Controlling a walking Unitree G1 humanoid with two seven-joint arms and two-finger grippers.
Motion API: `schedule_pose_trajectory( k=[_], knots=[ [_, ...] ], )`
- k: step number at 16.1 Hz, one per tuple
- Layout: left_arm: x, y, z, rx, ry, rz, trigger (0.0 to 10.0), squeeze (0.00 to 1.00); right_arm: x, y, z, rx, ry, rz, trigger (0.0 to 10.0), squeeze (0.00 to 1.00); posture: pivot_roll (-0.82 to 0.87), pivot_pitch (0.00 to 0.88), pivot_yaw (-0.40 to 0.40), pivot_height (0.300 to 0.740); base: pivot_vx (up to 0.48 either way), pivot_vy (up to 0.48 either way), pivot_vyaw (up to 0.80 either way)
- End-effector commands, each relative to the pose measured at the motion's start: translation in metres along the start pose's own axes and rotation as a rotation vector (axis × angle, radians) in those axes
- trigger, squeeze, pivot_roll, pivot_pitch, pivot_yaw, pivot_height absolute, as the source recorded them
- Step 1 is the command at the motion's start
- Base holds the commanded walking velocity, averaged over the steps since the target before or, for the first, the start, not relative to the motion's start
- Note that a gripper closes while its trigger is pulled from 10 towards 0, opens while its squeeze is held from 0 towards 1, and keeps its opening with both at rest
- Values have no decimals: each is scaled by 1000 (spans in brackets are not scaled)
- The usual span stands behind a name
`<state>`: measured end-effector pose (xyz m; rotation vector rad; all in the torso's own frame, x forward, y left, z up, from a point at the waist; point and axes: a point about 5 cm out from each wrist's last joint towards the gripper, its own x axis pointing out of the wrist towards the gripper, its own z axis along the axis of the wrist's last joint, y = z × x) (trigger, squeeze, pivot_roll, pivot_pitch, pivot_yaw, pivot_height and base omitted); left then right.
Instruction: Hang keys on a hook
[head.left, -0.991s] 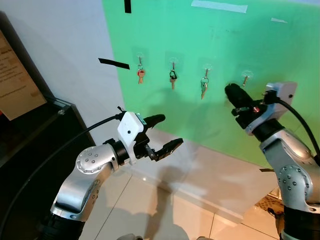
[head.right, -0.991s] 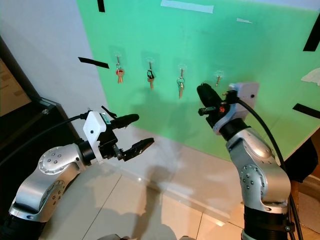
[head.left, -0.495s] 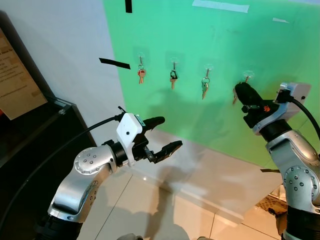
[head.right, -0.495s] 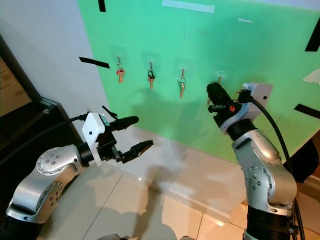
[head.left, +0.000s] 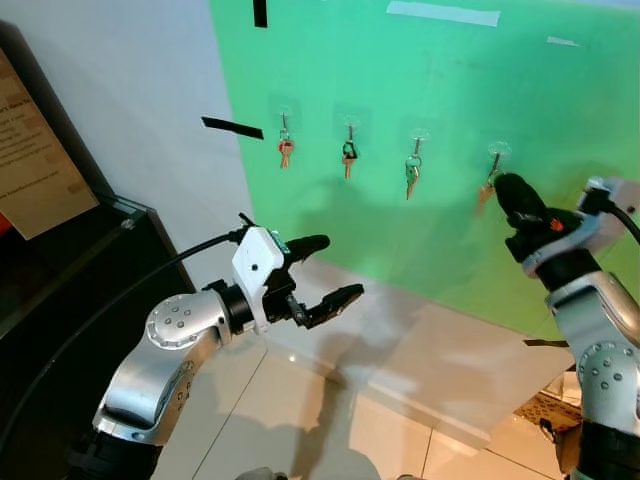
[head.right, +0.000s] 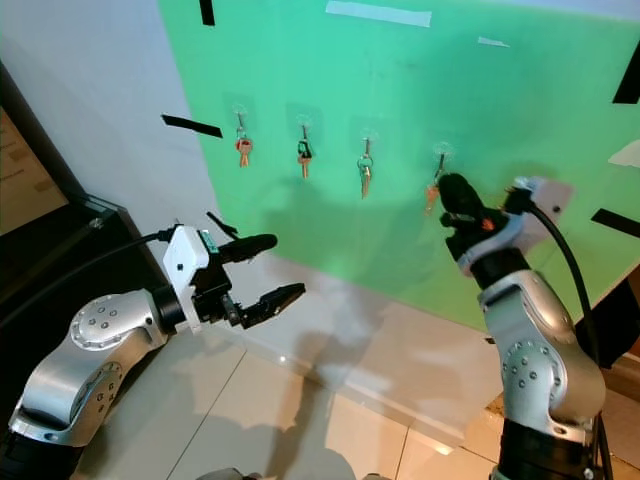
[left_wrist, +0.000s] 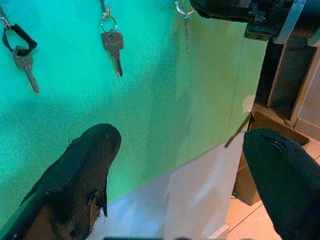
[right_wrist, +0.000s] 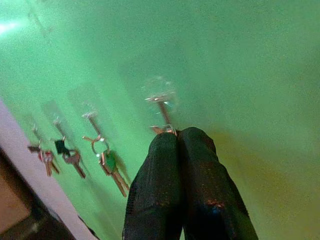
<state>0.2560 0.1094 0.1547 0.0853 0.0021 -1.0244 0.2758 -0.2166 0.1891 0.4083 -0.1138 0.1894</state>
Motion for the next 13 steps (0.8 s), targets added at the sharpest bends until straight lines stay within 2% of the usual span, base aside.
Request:
schedule_pose_trajectory(
  k=[1,3,7,10,13],
  knots=[
    [0,-1,5,15,-5,-20,10000,0,-1,-4,2,38,-21,-25,10000,0,-54,0,77,740,0,0,0],
    [-1,-2,5,14,-3,-24,10000,0,-2,-5,0,64,-10,-29,10000,0,-53,0,77,740,0,0,0],
    [-1,-2,5,15,-2,-24,10000,0,-2,-1,-11,52,52,-15,10000,0,-54,0,78,740,0,0,0],
    [0,-1,6,13,-1,-29,10000,0,9,7,-21,59,98,-10,10000,0,-59,0,84,740,0,0,0],
    [0,-1,6,9,-3,-27,10000,0,13,6,-32,42,142,-59,10000,0,-54,0,80,740,0,0,0]
  ],
)
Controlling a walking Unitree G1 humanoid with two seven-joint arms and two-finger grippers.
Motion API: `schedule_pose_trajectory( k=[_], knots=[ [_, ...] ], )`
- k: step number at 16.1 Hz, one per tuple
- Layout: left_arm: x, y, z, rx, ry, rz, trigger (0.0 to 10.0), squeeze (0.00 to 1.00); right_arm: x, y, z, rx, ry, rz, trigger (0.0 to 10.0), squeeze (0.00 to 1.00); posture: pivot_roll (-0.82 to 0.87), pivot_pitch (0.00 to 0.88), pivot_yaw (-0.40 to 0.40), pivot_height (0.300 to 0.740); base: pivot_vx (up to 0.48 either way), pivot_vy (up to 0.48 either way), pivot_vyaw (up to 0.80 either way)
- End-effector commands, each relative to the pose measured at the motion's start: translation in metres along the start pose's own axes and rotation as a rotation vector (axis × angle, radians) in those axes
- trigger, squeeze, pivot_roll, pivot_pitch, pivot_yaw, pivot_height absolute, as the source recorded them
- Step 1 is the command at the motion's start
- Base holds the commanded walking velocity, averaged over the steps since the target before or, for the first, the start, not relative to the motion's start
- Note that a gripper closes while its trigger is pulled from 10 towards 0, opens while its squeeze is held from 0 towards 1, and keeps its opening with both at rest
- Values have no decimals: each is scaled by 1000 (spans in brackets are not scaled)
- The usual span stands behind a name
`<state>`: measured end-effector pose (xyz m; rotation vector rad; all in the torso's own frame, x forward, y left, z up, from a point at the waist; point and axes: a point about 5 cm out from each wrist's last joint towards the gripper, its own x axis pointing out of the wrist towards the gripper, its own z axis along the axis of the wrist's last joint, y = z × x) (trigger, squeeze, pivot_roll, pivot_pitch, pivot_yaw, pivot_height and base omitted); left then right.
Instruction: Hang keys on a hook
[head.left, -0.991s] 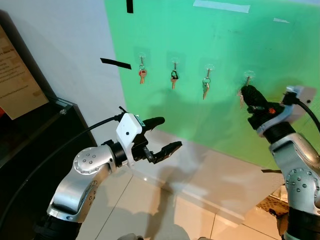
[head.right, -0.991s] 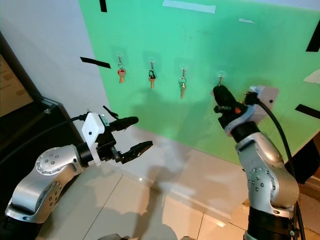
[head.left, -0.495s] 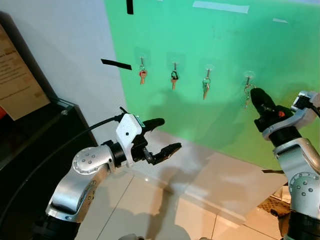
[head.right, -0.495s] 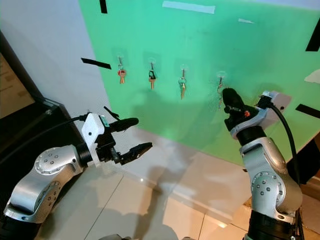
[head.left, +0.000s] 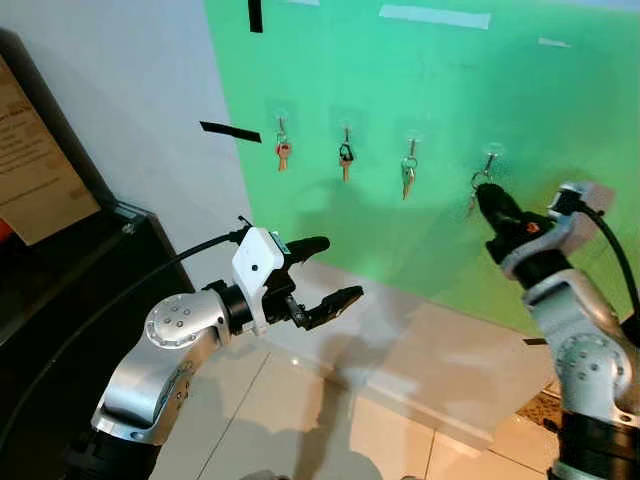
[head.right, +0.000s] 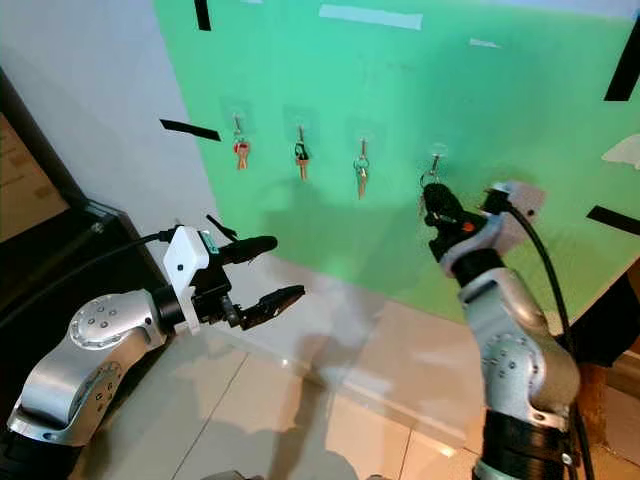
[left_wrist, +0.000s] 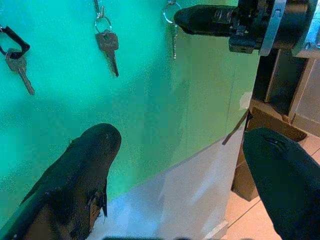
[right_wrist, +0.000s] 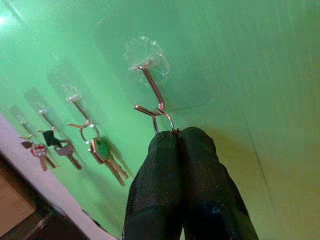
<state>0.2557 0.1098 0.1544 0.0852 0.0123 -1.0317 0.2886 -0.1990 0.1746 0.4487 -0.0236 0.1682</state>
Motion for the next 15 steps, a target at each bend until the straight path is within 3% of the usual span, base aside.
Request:
schedule_pose_trajectory(
  k=[1,2,6,8,12,15],
  knots=[
    [0,-2,6,6,-17,-8,10000,0,-2,-4,-15,3,62,-49,10000,0,-52,0,76,740,0,0,0],
    [0,-2,6,2,-20,-2,10000,0,-3,-5,-16,7,65,-61,10000,1000,-52,0,74,740,0,0,0],
    [-3,1,-2,-35,-28,99,10000,0,-20,-11,-23,-46,68,-117,10000,1000,-72,0,69,740,0,0,0],
    [-8,2,-11,-48,-7,189,10000,0,-33,-2,-19,-59,17,-85,10000,1000,-66,0,43,740,0,0,0],
    [-16,-1,-20,-38,21,306,10000,0,-37,8,-34,-132,70,-42,10000,1000,-51,0,17,740,0,0,0],
    [-24,4,-27,1,69,413,10000,0,-44,-8,-49,-267,164,-213,10000,1000,-52,0,12,740,0,0,-254]
  ],
)
